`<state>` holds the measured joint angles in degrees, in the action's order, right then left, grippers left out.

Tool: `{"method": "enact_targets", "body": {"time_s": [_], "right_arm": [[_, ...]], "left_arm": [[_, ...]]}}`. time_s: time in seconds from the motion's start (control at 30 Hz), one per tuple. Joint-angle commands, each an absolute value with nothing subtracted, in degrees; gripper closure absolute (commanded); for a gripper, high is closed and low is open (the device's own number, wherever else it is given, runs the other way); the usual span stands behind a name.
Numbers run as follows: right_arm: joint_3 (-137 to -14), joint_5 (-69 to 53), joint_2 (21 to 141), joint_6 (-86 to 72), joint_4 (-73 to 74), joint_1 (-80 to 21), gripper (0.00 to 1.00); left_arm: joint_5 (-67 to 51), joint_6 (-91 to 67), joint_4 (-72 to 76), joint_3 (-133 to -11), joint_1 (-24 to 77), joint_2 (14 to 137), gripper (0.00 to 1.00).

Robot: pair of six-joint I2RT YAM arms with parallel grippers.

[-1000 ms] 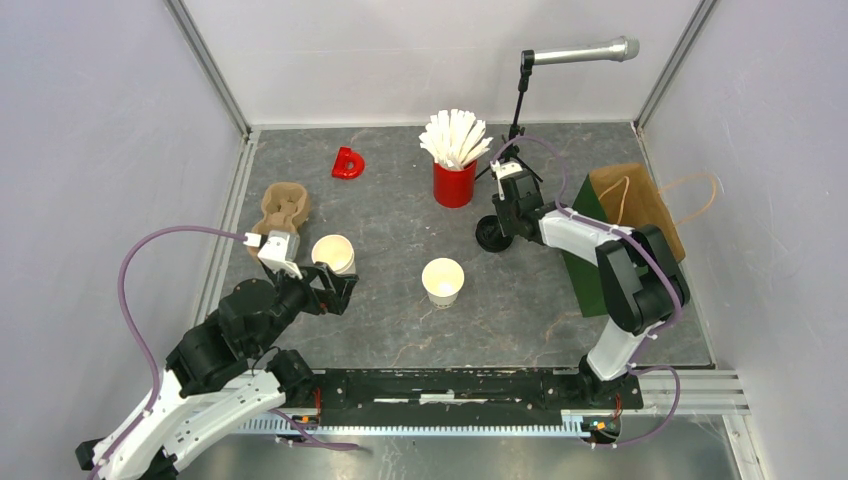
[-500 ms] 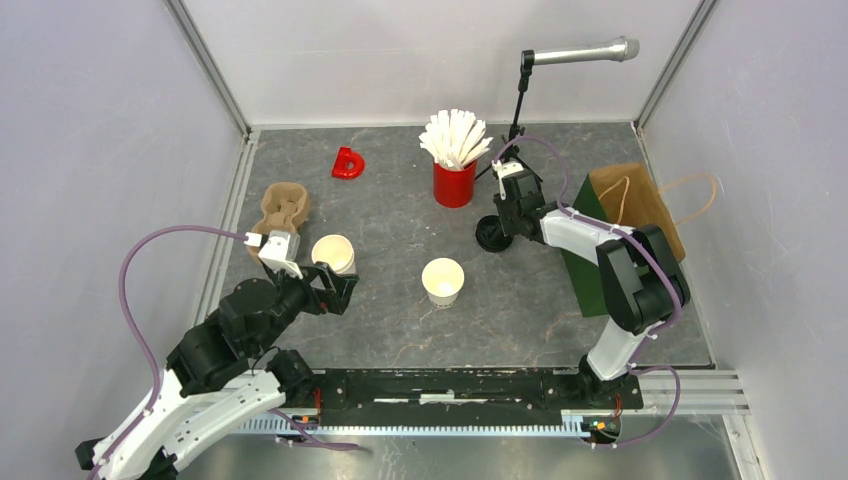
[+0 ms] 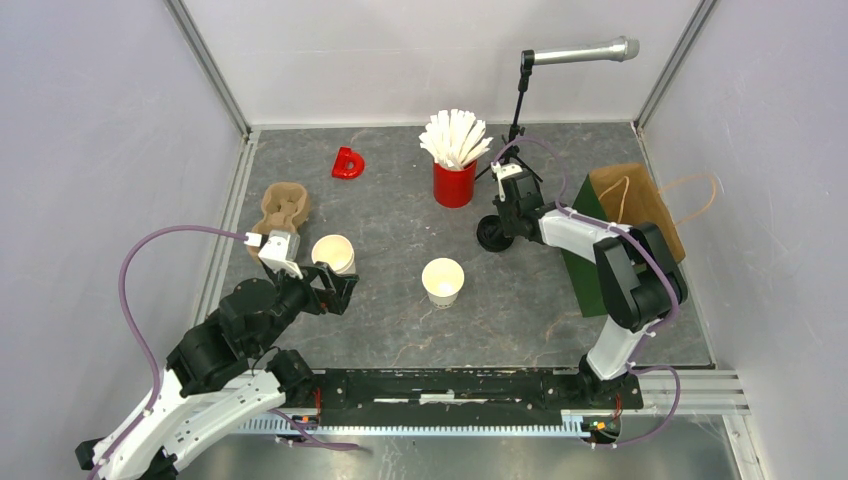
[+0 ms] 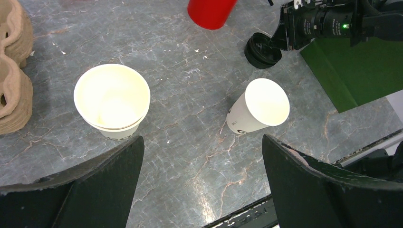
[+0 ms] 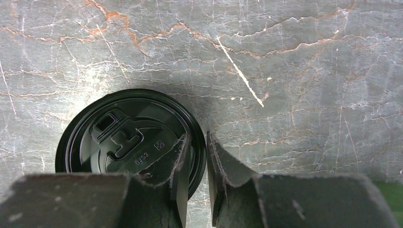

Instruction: Pack the takeout coffee

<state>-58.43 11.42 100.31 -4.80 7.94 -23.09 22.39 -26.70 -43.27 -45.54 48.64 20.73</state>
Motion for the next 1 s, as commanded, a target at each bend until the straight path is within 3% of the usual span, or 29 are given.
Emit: {"method": "enact_targets", "body": {"time_s": [0.0, 0.77, 0.97], "right_arm": [[-59.9, 12.1, 99.7, -4.9, 7.3, -22.7, 0.76], [-59.8, 15.3, 95.9, -3.8, 9.0, -24.3, 0.8], [-59.8, 15.7, 95.7, -3.3, 8.9, -24.4, 0.89]], "left_arm": [[23.1, -27.5, -42.4, -45.6, 48.8, 21.0, 0.0], [23.0, -27.6, -42.4, -45.5, 48.9, 21.1, 0.0], [23.1, -27.7, -42.3, -45.5, 48.9, 21.1, 0.0]]}}
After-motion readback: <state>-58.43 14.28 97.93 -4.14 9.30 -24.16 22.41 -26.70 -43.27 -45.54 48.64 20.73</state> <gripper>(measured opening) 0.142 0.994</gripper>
